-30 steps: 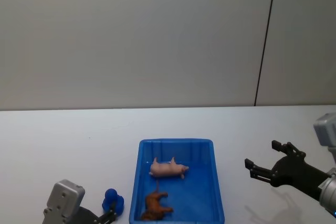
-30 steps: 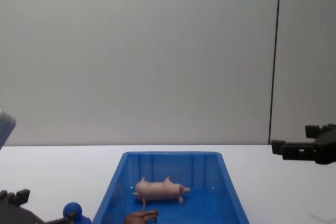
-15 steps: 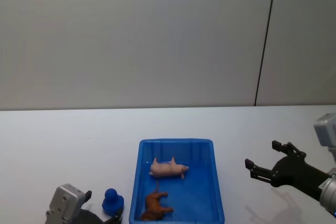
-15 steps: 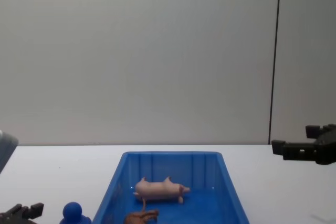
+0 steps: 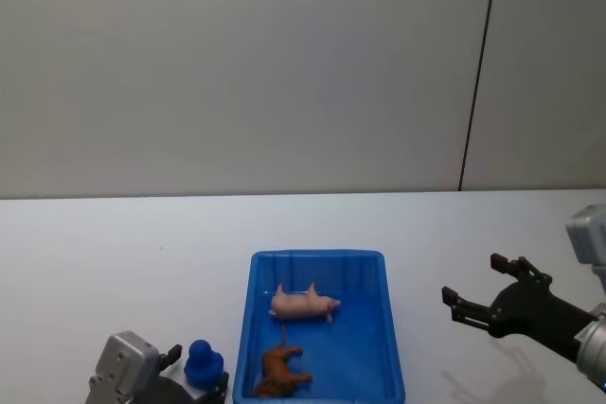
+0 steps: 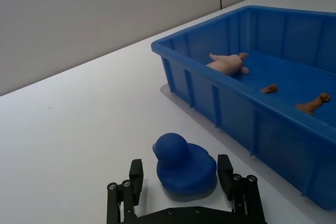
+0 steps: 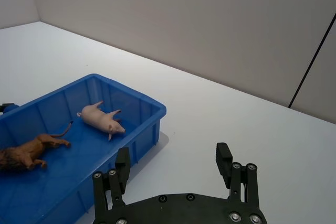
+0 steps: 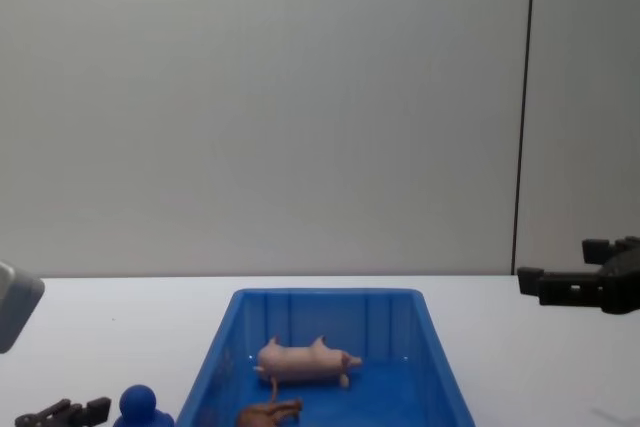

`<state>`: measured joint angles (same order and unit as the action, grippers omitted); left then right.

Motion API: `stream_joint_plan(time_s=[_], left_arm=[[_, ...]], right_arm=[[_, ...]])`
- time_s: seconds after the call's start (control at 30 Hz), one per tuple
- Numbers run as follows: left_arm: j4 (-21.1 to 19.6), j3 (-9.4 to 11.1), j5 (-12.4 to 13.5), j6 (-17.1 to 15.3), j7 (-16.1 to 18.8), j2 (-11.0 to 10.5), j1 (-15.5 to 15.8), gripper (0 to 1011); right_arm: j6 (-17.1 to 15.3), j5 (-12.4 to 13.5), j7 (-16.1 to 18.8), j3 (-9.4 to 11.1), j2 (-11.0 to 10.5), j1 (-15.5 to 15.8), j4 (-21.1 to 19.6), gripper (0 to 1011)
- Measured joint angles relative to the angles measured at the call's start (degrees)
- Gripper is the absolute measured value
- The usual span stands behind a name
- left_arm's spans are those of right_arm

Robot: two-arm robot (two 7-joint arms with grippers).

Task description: Pick up the two dolls from the table and place them into the box.

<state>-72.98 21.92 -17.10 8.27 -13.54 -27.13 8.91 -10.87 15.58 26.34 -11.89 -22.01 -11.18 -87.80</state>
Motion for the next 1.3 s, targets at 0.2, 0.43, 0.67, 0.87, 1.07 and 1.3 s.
stream_joint_plan(time_s=[0.2, 0.43, 0.67, 0.87, 1.07, 1.3], left_arm=[[2.8, -0.2, 0.5, 1.3, -2.4, 0.8, 1.7, 762], [5.3, -0.5, 1.0, 2.3, -4.4, 1.5, 3.3, 603], [6.0, -0.9, 1.9, 2.9, -5.5, 1.7, 4.2, 543], [4.5, -1.4, 3.3, 3.3, -5.7, 1.5, 4.7, 498], [2.1, -1.7, 5.5, 3.6, -5.7, 1.5, 5.6, 461], [-0.7, -1.2, 8.6, 3.5, -5.8, 2.6, 6.8, 415]], right_arm=[[0.0, 0.0, 0.0, 0.0, 0.0, 0.0, 0.0, 1001], [0.0, 0.0, 0.0, 0.0, 0.0, 0.0, 0.0, 1001], [0.0, 0.0, 0.0, 0.0, 0.0, 0.0, 0.0, 1001], [0.0, 0.0, 0.0, 0.0, 0.0, 0.0, 0.0, 1001], [0.0, 0.0, 0.0, 0.0, 0.0, 0.0, 0.0, 1001], [0.0, 0.0, 0.0, 0.0, 0.0, 0.0, 0.0, 1001]])
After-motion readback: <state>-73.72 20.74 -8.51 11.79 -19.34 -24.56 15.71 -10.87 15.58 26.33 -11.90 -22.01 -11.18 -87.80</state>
